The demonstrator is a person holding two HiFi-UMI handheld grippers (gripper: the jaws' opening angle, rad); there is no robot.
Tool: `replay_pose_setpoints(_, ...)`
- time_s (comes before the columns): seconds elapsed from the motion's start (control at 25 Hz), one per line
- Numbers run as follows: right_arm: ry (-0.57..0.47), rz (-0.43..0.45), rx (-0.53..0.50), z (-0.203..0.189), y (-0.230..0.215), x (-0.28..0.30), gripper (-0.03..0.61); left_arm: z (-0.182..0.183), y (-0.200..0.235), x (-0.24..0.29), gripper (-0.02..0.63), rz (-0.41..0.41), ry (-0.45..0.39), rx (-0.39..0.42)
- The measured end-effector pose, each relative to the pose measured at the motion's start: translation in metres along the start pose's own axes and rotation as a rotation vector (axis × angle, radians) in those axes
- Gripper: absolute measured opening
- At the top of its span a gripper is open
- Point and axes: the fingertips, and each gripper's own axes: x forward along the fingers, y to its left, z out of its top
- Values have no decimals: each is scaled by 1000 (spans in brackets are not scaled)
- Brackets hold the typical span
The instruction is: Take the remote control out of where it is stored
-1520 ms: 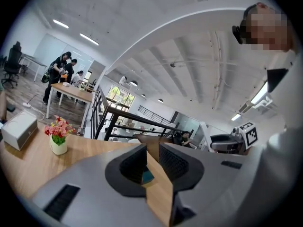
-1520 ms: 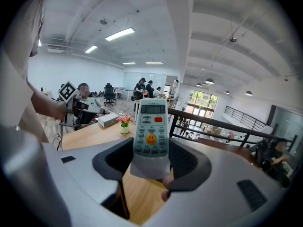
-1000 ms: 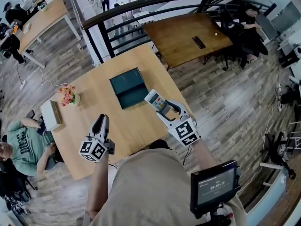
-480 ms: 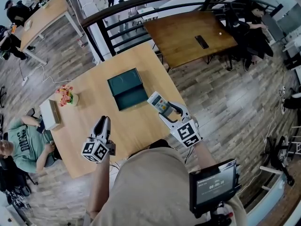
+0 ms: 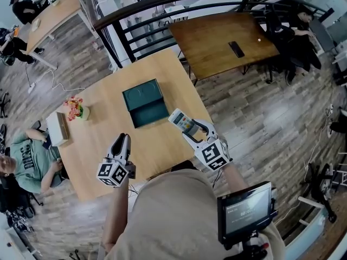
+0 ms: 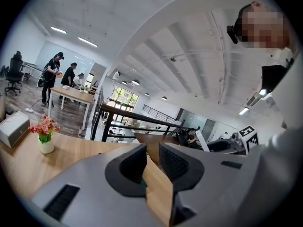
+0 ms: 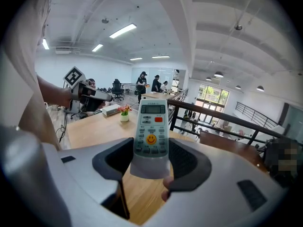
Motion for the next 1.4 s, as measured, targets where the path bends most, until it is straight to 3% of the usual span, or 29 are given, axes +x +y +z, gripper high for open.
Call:
replay_pose_setpoints(0.56,51,19,-20,-24,4,23,241,-4,2,-5,63,10,10,-7)
replay_pose_setpoints(0.96,82,12,-5,-34,21,43,241,-22,30,-12,63,1,79,-17)
replay_pose_setpoints(1.4,113,27,-35,-53,37,61,241,-37,33,-15,78,-18,144,-4)
